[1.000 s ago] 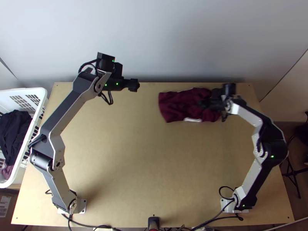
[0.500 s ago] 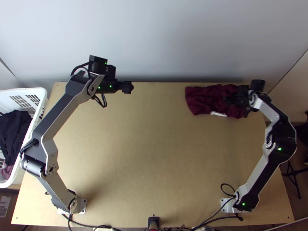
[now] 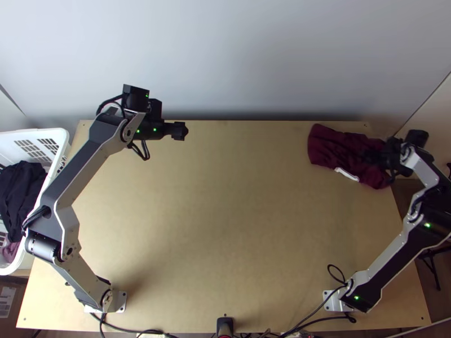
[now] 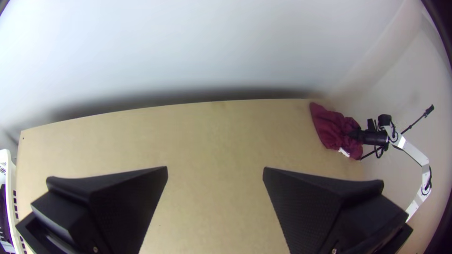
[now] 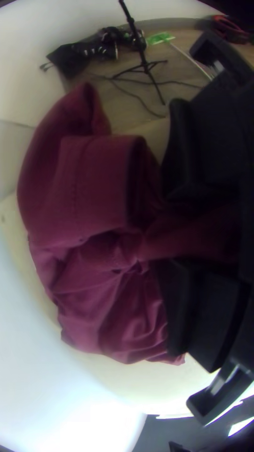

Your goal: Fold the t-shirt

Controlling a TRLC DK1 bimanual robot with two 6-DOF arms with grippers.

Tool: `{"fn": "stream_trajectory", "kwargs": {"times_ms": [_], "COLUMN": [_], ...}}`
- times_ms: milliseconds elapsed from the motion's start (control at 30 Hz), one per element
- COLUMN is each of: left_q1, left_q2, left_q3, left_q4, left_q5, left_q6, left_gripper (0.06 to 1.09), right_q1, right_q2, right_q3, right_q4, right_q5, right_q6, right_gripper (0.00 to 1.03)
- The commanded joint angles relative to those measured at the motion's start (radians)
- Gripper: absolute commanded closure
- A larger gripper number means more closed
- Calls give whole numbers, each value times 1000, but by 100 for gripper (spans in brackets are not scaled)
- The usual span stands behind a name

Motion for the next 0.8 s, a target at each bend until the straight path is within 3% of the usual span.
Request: {"fn": "stream_trajectory", "kwargs": {"times_ms": [0,133,367,533,567,600,667,700,767], "left_q1": [10,29,55,58,64,68,75,76,79], "left_q2": [-1,-1,-1,-6,-7,-9,-13,-16,-21], "left_q3": [-8,-12,-38,-54,-54,-54,-52,-52,-52], "left_q4": [-1,-9,-12,-12,-12,-11,-11,-11,-11], "left_q5": [6,12,27,29,37,43,46,47,47], "left_q6": [1,10,30,32,33,35,36,38,38], "left_gripper": [10,10,10,10,10,10,10,10,10], "right_q1": [-78,-86,5,34,34,32,25,20,8], "right_q2": [-97,-177,-246,-240,-248,-258,-283,-289,-300], "right_q3": [-144,-247,-332,-328,-324,-321,-319,-315,-309], "right_q4": [-76,-93,-308,-328,-334,-333,-323,-325,-328], "right_q5": [80,94,110,118,117,117,117,117,118], "right_q6": [22,-8,-142,-162,-179,-182,-184,-190,-205], "right_gripper": [100,100,100,100,93,76,19,2,3]}}
